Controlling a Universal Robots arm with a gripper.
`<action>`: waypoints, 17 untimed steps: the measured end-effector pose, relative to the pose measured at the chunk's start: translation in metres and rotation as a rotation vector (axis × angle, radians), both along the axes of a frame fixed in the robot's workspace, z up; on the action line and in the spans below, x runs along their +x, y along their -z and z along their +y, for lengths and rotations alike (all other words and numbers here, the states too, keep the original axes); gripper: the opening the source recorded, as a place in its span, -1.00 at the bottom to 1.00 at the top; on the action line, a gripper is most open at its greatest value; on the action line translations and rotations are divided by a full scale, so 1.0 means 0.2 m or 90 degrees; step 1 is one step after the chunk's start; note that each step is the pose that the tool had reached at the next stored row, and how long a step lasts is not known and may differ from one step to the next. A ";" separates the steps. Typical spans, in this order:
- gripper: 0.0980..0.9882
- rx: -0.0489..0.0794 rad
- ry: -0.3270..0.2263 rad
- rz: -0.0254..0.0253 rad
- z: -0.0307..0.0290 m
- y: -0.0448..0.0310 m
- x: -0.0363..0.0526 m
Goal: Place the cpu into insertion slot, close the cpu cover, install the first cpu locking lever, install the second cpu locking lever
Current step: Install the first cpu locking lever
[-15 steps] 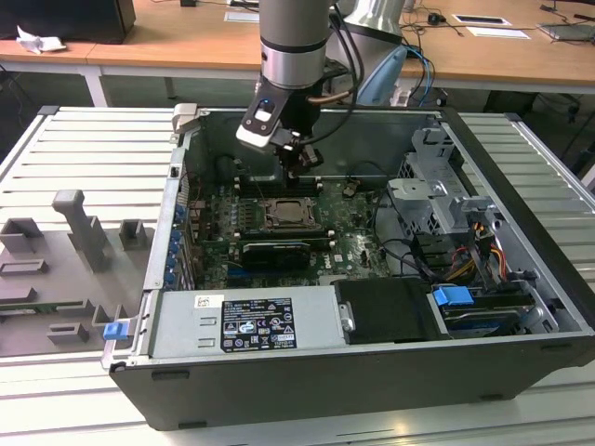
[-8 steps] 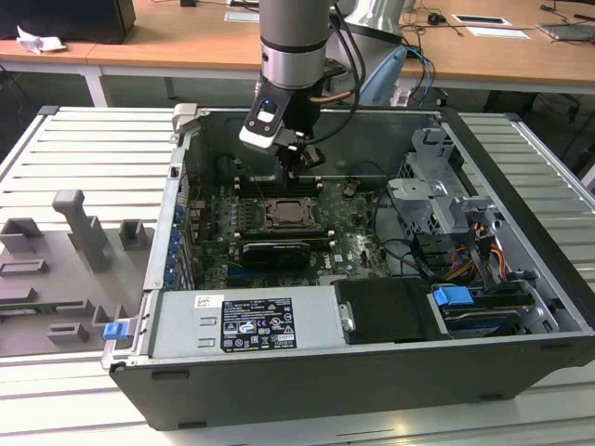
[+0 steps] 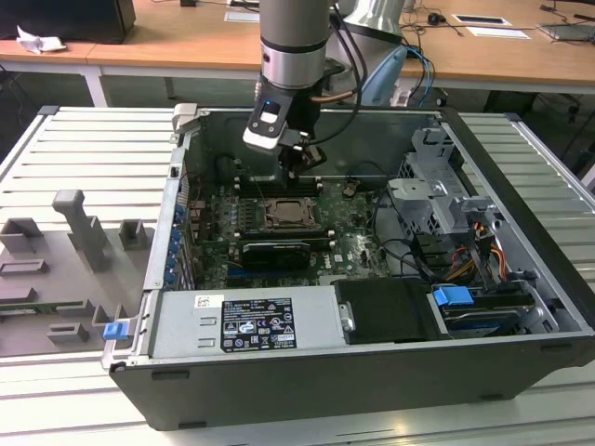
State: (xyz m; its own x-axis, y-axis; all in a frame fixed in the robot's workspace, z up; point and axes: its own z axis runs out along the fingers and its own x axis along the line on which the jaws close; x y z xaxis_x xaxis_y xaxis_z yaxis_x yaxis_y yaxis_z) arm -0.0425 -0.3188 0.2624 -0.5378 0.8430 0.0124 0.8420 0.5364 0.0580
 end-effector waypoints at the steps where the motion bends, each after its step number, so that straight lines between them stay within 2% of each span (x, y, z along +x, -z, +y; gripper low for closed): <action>1: -0.98 0.000 -0.003 0.0000 0.000 0.000 0.000; 17: -0.98 0.000 -0.047 0.0000 0.000 0.000 0.000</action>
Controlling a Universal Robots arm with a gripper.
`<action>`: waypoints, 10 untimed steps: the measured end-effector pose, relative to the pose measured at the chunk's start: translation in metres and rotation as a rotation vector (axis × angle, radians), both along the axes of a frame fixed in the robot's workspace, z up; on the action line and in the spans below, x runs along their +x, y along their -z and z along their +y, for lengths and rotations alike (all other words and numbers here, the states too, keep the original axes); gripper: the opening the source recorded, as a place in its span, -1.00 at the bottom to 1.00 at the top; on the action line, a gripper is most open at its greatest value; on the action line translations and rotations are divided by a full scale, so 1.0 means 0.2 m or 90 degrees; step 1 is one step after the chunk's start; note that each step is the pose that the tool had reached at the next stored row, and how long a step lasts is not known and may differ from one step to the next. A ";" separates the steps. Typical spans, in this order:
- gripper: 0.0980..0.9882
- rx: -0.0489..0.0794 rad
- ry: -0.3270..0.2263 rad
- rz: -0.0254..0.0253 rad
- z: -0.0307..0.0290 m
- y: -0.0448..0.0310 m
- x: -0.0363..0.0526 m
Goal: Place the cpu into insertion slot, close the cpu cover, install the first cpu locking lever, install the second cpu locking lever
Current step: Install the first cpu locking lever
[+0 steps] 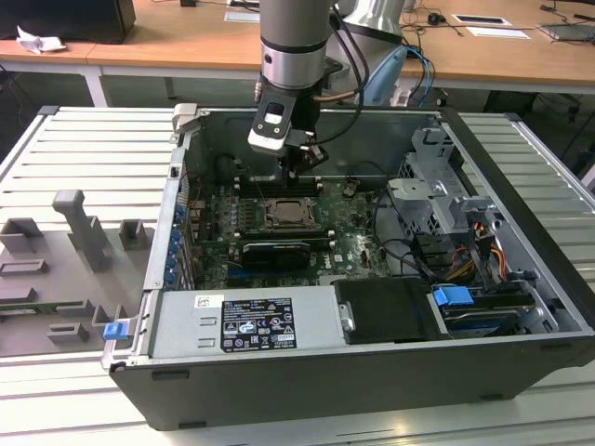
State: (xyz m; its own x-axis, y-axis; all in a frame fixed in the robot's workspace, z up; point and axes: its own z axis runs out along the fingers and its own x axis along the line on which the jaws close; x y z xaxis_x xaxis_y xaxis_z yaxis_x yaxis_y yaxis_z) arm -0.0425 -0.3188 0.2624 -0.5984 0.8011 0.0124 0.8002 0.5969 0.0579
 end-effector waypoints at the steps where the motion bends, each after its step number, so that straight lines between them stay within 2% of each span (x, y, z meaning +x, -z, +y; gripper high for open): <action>1: -0.98 0.000 -0.002 0.0000 0.000 0.000 0.000; 10: -0.98 0.000 -0.023 0.0000 0.000 0.000 0.000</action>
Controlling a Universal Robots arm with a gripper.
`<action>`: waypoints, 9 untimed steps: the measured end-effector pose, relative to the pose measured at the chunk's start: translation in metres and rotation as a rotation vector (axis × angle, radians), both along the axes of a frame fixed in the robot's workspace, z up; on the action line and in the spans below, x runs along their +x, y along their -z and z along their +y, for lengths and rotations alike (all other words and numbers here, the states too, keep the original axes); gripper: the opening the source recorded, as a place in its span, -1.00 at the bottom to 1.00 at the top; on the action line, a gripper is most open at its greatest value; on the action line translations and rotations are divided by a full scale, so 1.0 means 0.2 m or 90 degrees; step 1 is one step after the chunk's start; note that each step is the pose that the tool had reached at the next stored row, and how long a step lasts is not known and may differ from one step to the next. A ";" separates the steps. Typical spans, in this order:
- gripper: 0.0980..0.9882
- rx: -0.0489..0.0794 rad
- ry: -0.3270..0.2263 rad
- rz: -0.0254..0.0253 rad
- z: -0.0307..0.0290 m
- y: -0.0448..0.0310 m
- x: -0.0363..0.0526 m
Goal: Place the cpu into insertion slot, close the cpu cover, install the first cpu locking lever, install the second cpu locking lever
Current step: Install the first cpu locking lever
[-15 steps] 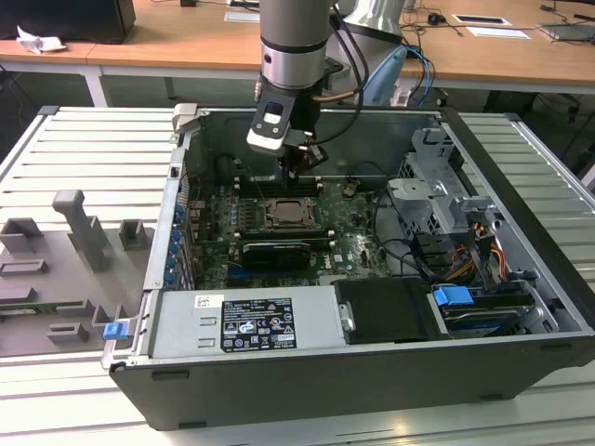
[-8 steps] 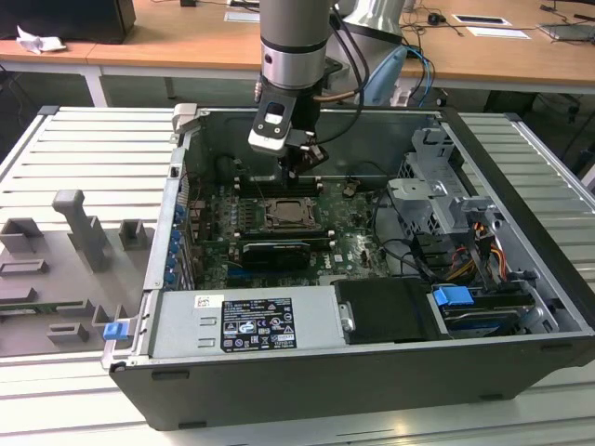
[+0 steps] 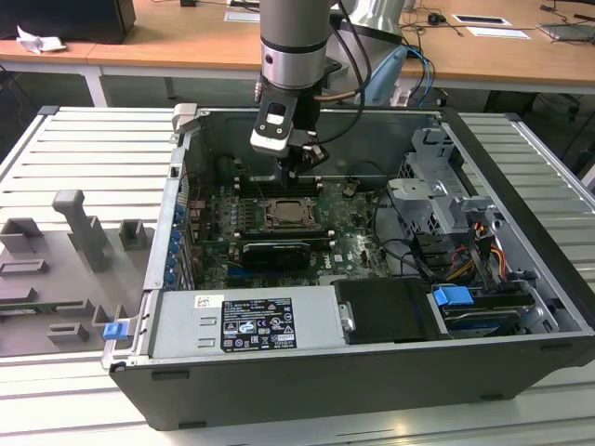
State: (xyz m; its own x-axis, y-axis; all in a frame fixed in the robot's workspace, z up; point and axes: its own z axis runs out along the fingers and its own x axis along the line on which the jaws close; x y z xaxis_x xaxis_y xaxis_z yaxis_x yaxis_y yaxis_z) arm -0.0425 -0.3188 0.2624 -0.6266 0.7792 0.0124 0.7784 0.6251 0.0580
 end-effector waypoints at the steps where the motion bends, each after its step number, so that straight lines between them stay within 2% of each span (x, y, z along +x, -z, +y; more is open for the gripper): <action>1: -0.98 0.000 -0.003 0.0000 0.000 0.000 0.000; 9: -0.98 0.000 -0.023 0.0000 0.000 0.000 0.000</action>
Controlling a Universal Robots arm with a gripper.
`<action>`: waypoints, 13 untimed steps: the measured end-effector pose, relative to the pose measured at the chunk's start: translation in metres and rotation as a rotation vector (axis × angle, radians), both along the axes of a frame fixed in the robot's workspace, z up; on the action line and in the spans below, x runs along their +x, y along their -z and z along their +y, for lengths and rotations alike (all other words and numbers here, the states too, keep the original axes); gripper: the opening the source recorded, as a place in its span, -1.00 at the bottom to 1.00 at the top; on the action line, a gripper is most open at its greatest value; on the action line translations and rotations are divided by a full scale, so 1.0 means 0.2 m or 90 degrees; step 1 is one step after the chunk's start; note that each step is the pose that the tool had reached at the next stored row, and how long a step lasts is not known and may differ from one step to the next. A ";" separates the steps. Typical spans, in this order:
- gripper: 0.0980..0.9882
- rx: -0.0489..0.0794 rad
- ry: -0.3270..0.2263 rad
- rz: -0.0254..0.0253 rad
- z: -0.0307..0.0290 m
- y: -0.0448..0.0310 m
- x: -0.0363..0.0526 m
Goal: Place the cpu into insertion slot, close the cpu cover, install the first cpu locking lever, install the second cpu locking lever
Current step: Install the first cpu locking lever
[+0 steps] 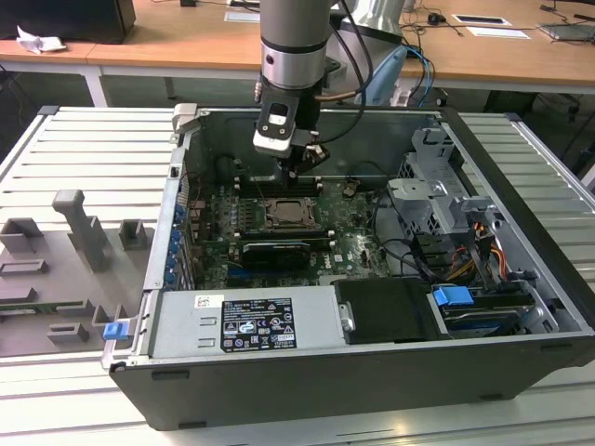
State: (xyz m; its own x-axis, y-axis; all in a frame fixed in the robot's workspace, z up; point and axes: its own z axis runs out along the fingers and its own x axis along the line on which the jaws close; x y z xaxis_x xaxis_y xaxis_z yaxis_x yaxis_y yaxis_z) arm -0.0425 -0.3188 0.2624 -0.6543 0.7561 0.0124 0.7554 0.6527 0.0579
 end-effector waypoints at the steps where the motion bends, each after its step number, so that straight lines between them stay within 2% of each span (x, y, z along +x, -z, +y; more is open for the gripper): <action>1: -0.98 0.000 -0.006 0.0000 0.000 0.000 0.000; 4: -0.98 0.000 -0.031 0.0000 0.000 0.000 0.000; 6: -0.98 0.000 -0.073 0.0000 0.000 0.000 0.000; 13: -0.98 0.000 -0.152 0.0000 0.000 0.000 0.000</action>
State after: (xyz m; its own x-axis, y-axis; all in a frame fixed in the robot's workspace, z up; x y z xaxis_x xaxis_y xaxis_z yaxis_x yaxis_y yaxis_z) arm -0.0425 -0.3188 0.2624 -0.8146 0.5799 0.0123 0.5795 0.8129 0.0580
